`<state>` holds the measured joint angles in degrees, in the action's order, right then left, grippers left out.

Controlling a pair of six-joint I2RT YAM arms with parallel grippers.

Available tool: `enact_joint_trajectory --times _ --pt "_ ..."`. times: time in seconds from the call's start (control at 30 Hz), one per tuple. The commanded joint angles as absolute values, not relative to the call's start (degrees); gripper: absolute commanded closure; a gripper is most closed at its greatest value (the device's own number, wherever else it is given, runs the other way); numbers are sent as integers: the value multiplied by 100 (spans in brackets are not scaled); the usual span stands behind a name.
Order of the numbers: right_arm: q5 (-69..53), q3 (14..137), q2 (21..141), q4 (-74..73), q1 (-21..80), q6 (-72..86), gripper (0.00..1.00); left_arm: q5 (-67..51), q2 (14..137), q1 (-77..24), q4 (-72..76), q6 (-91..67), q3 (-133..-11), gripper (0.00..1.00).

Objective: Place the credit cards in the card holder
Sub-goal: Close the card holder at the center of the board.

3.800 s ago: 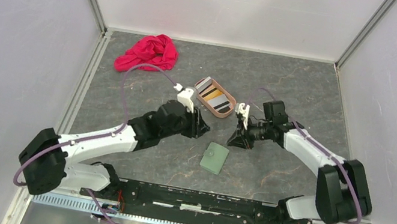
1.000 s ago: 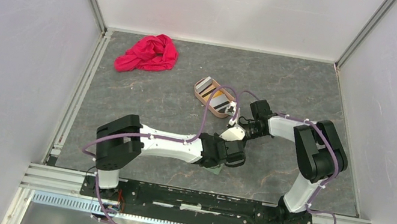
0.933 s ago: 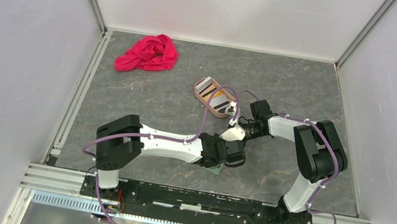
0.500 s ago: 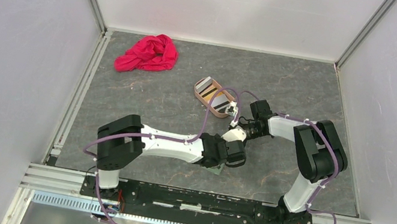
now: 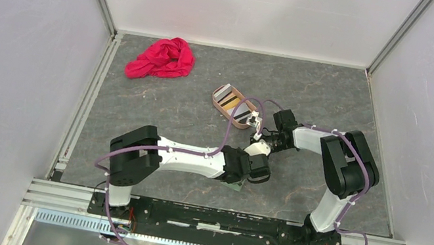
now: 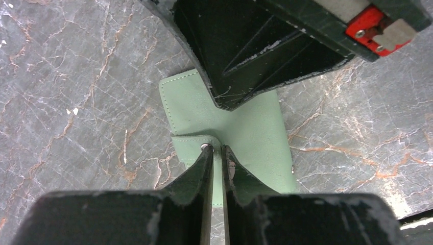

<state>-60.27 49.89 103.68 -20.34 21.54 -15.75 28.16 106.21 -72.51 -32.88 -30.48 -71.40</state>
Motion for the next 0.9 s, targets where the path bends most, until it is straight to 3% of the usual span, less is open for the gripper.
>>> enact_joint_trajectory --times 0.0,0.47,0.7,0.87 --pt "-5996 5001 10423 -1988 2163 -1573 92 2560 10780 -7278 -3331 -2870 -7322 82" --pt "-5977 5019 10446 -2023 2170 -1599 92 2272 10858 -7201 -3110 -2881 -7202 79" --pt "-5985 5032 10425 -2050 2169 -1651 92 1283 10401 -6741 -1899 -3003 -6290 79" --pt "-6020 5049 10441 -2085 2167 -1704 91 112 10183 -6210 -1040 -3181 -5627 86"
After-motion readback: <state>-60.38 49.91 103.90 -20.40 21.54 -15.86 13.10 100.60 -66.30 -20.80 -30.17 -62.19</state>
